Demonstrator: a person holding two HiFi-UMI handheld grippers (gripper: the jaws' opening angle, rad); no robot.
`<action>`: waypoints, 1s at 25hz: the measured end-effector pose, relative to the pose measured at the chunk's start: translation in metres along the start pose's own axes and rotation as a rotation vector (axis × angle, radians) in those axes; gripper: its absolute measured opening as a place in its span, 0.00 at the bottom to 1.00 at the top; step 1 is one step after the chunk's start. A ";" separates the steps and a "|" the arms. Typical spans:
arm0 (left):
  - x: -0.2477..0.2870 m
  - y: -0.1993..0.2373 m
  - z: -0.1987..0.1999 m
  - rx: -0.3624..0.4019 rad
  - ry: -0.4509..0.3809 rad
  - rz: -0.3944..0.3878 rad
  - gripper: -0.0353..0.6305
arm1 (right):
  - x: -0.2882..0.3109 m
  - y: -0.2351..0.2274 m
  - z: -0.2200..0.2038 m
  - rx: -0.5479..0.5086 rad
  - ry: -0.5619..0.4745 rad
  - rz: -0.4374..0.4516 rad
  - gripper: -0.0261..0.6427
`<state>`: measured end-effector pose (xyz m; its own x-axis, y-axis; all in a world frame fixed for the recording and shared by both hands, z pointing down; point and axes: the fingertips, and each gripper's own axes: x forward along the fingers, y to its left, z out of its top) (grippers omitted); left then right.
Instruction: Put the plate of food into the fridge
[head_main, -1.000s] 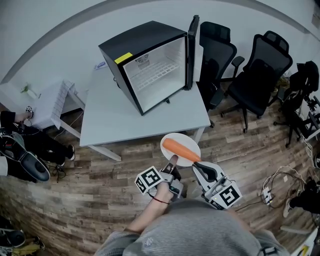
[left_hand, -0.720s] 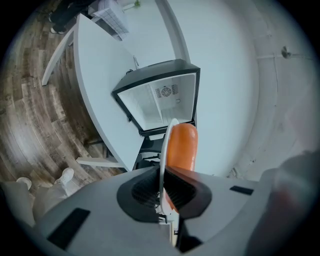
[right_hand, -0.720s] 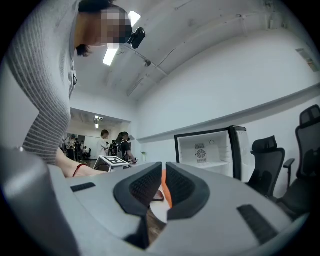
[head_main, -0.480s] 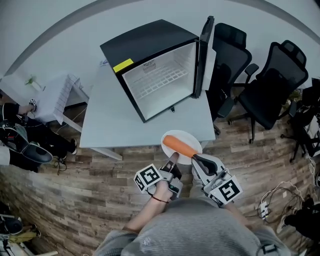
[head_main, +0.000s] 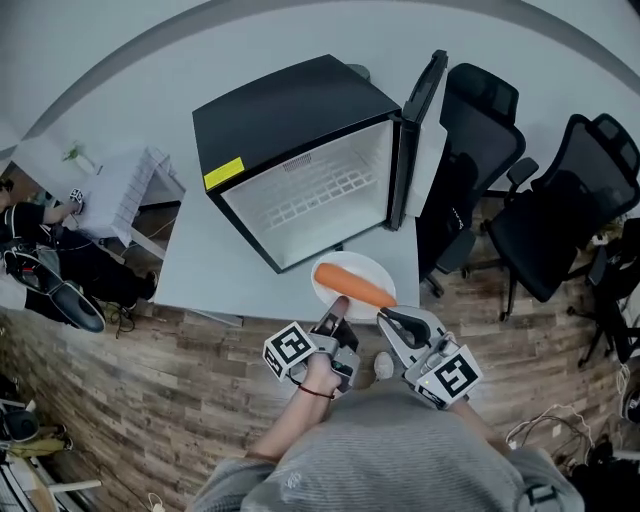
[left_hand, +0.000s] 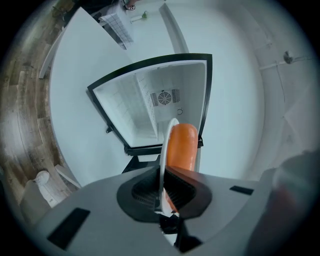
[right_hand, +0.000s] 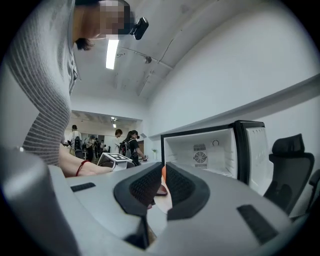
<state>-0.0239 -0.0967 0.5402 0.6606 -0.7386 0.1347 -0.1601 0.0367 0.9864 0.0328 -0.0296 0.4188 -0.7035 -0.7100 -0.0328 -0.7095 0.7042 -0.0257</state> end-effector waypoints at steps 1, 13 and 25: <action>0.014 -0.003 0.001 -0.010 -0.020 -0.001 0.10 | 0.001 -0.013 0.002 -0.001 -0.002 0.021 0.06; 0.084 -0.012 0.043 -0.058 -0.211 0.008 0.10 | 0.019 -0.102 -0.006 0.044 0.002 0.126 0.06; 0.107 -0.007 0.063 -0.094 -0.192 0.009 0.10 | 0.052 -0.110 -0.008 0.063 0.032 0.146 0.06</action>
<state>0.0021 -0.2181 0.5416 0.5058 -0.8525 0.1320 -0.0898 0.1001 0.9909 0.0740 -0.1445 0.4283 -0.8008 -0.5989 -0.0091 -0.5961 0.7983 -0.0852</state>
